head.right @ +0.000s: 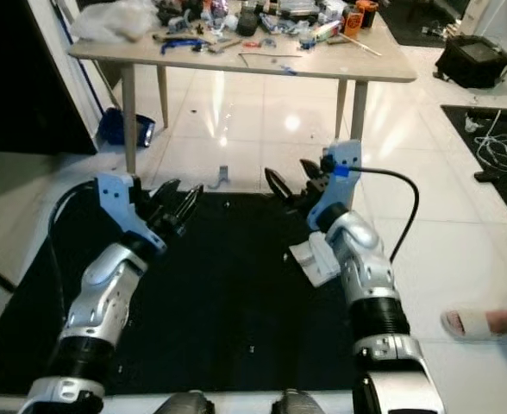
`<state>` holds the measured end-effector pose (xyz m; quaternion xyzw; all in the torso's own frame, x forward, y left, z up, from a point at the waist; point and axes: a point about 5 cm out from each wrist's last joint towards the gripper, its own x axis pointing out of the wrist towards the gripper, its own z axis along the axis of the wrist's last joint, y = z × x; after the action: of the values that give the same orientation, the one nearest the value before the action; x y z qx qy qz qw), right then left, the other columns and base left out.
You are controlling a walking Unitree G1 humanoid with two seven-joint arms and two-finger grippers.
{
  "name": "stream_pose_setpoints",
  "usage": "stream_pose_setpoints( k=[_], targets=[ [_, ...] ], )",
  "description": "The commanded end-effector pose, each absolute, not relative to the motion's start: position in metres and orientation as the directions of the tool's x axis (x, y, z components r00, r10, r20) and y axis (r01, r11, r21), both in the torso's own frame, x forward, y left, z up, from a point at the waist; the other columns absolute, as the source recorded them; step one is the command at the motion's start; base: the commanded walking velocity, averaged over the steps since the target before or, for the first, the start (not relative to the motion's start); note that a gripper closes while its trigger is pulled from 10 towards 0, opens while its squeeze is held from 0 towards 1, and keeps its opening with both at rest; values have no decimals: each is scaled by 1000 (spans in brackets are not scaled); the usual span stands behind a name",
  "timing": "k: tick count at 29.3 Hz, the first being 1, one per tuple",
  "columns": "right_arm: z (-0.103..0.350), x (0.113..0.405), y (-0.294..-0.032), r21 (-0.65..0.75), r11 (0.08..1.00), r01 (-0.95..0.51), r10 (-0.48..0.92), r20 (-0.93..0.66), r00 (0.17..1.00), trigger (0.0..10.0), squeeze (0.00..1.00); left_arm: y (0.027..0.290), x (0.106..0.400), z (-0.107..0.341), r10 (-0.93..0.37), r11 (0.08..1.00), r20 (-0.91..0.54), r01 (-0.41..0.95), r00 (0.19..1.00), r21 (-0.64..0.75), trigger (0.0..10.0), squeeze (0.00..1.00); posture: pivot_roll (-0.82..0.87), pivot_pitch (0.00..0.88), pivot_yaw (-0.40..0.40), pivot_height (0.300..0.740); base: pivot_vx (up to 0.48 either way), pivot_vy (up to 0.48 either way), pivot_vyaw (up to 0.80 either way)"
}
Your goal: Picking trash to rubbish bin
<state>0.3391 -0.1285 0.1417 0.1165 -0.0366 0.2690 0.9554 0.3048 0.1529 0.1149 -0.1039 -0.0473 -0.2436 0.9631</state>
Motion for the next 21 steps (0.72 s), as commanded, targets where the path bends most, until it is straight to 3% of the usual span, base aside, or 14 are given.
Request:
stream_pose_setpoints(
  k=[1, 7, 13, 21],
  targets=[
    [141, 339, -132, 205, 832, -516, 499, 131, 857, 10000, 0, 153, 304, 112, -467, 857, 129, 484, 875, -176, 10000, 0, 14, 0, -29, 740, 480, 0, 0],
    [141, 339, -132, 205, 832, -516, 501, 124, 857, 10000, 0, 153, 304, 112, -468, 857, 129, 484, 874, -176, 10000, 0, 14, 0, -29, 740, 480, 0, 0],
    [140, 340, -131, 205, 832, -516, 503, 117, 857, 10000, 0, 153, 304, 112, -468, 856, 129, 485, 874, -177, 10000, 0, 12, 0, -26, 740, 480, 0, -800],
    [142, 340, -132, 205, 831, -517, 500, 129, 856, 10000, 0, 153, 304, 112, -468, 857, 129, 485, 874, -176, 10000, 0, 12, 0, -26, 740, 480, 0, 0]
  ],
)
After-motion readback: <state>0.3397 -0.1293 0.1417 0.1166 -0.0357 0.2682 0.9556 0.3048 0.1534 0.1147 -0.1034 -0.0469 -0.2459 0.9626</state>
